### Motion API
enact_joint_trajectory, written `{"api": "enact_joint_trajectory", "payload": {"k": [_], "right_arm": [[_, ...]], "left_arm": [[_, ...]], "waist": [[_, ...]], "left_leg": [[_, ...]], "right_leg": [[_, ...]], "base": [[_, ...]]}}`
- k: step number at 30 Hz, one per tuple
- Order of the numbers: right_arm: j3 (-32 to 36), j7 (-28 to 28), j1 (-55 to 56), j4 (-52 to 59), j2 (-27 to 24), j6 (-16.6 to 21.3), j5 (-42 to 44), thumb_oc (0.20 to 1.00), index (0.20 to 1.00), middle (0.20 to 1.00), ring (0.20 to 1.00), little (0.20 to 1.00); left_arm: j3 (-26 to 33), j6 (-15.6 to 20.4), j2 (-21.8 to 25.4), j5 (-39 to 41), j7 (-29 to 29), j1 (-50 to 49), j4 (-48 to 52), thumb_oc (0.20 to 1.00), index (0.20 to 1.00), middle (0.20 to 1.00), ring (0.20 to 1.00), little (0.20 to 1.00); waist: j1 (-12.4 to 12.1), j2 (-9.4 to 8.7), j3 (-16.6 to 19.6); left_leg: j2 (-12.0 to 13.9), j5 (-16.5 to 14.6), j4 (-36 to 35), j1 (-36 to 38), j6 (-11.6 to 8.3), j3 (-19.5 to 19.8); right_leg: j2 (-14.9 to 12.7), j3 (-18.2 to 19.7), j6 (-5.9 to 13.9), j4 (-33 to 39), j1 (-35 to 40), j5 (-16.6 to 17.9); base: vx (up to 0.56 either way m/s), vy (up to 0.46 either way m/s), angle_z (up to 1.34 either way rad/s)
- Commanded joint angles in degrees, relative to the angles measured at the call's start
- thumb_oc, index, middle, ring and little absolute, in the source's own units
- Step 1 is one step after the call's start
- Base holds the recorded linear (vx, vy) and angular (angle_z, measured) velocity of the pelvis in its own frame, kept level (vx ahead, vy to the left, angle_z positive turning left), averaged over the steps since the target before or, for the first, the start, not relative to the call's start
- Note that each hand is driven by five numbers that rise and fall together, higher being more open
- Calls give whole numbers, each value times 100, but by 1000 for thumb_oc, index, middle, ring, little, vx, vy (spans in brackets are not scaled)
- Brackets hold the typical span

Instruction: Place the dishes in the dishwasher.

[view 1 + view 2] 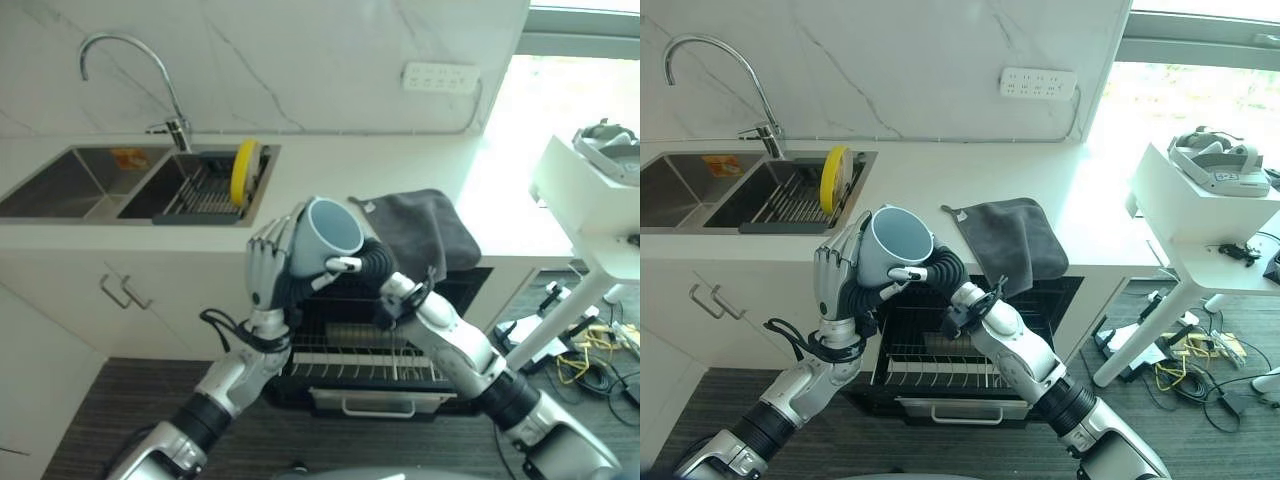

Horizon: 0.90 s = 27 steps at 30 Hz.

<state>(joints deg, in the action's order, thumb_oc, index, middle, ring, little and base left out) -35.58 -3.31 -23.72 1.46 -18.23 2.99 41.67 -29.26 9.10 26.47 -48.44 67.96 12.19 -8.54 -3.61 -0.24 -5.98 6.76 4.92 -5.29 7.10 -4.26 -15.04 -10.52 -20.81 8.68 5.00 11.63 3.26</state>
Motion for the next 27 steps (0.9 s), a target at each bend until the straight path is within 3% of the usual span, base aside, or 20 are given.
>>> {"api": "enact_joint_trajectory", "payload": {"k": [1,27], "right_arm": [[5,20,-759,163,350,241,55,1000,1000,1000,1000,1000],[-300,156,-1014,13,693,219,209,1000,1000,1000,1000,1000]], "left_arm": [[-324,10,21,-177,81,819,-224,200,200,200,200,200],[-903,-178,-13,-426,60,1134,-373,200,200,200,200,200]], "waist": [[-198,-95,-130],[-236,-36,-186]], "left_leg": [[70,-571,377,180,-45,232],[-1,-596,398,149,4,243]], "right_leg": [[-238,-22,-20,-542,-117,-391],[-324,-66,28,-582,-140,-375]], "base": [[0,0,0],[0,0,0]]}}
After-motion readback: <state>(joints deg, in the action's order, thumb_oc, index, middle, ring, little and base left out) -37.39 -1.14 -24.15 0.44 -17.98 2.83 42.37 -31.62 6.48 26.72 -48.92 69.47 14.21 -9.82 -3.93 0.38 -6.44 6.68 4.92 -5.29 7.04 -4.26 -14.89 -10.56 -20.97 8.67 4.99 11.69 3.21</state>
